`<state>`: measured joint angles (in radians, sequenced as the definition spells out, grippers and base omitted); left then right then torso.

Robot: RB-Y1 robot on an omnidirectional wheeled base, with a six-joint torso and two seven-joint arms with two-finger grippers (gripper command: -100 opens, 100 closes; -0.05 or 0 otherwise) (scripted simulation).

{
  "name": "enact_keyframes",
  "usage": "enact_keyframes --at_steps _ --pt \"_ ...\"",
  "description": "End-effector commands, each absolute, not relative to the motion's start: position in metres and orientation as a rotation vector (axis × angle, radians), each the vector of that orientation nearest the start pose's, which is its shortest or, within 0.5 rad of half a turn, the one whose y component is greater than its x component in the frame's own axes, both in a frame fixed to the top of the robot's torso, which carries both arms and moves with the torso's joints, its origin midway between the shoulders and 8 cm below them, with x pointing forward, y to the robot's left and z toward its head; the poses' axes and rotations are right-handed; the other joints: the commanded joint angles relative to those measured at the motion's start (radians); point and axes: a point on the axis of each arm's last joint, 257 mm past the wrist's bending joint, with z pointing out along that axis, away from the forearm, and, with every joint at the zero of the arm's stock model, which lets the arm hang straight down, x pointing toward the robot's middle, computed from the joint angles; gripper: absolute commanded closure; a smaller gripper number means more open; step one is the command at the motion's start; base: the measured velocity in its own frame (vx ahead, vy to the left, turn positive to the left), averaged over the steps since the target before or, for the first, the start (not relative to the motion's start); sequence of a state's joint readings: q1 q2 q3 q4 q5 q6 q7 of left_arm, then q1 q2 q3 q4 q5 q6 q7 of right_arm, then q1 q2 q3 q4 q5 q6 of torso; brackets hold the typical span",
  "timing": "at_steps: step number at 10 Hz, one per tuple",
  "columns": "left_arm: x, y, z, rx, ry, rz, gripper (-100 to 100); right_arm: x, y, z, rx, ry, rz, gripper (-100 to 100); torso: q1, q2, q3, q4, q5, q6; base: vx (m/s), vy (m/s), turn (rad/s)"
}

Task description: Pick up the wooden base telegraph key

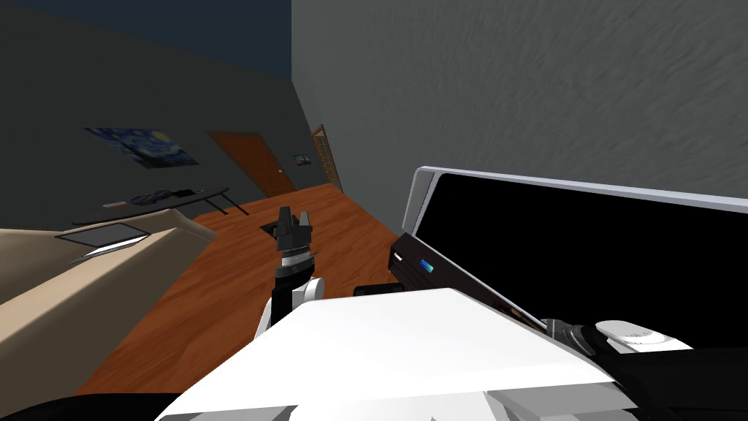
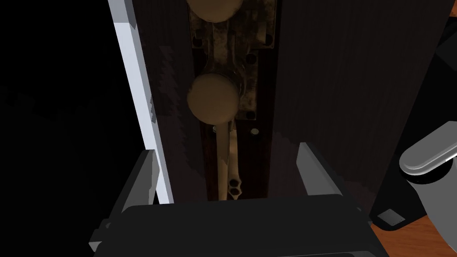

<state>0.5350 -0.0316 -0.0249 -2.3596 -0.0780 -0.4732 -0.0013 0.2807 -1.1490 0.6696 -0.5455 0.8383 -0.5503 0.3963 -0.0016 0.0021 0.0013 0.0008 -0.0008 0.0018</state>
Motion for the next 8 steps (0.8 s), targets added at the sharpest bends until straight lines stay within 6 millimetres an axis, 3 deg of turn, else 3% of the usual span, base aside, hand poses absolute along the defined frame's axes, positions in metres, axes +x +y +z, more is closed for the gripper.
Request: enact_keyframes --at_steps 1,2,6,7,8 --pt "0.3320 0.2675 0.0434 -0.618 0.616 -1.265 0 0.0056 -0.7088 -0.4706 -0.925 2.978 -0.343 -100 0.000 0.000 0.000 0.000 0.000 0.000 -0.007 -0.007 0.018" --pt "0.3320 0.2675 0.0434 -0.618 0.616 -1.265 0 0.0053 -0.7087 -0.4713 -0.926 2.978 -0.344 100 0.001 -0.001 0.000 0.000 0.000 0.000 0.000 0.000 0.000" --pt "0.3320 0.2675 0.0434 -0.618 0.616 -1.265 0 0.0059 -0.7088 -0.4711 -0.925 2.977 -0.344 100 0.000 -0.001 0.000 0.000 0.000 0.001 0.000 0.000 0.000" --pt "0.3320 0.2675 0.0434 -0.618 0.616 -1.265 0 0.0059 -0.7088 -0.4711 -0.925 2.977 -0.344 0 0.000 -0.001 0.000 0.000 0.000 0.001 0.000 0.000 0.000" --pt "0.3320 0.2675 0.0434 -0.618 0.616 -1.265 0 0.0070 -0.7118 -0.4645 -0.932 2.976 -0.344 100 0.000 -0.001 0.000 0.000 0.000 0.001 0.013 0.010 -0.054"
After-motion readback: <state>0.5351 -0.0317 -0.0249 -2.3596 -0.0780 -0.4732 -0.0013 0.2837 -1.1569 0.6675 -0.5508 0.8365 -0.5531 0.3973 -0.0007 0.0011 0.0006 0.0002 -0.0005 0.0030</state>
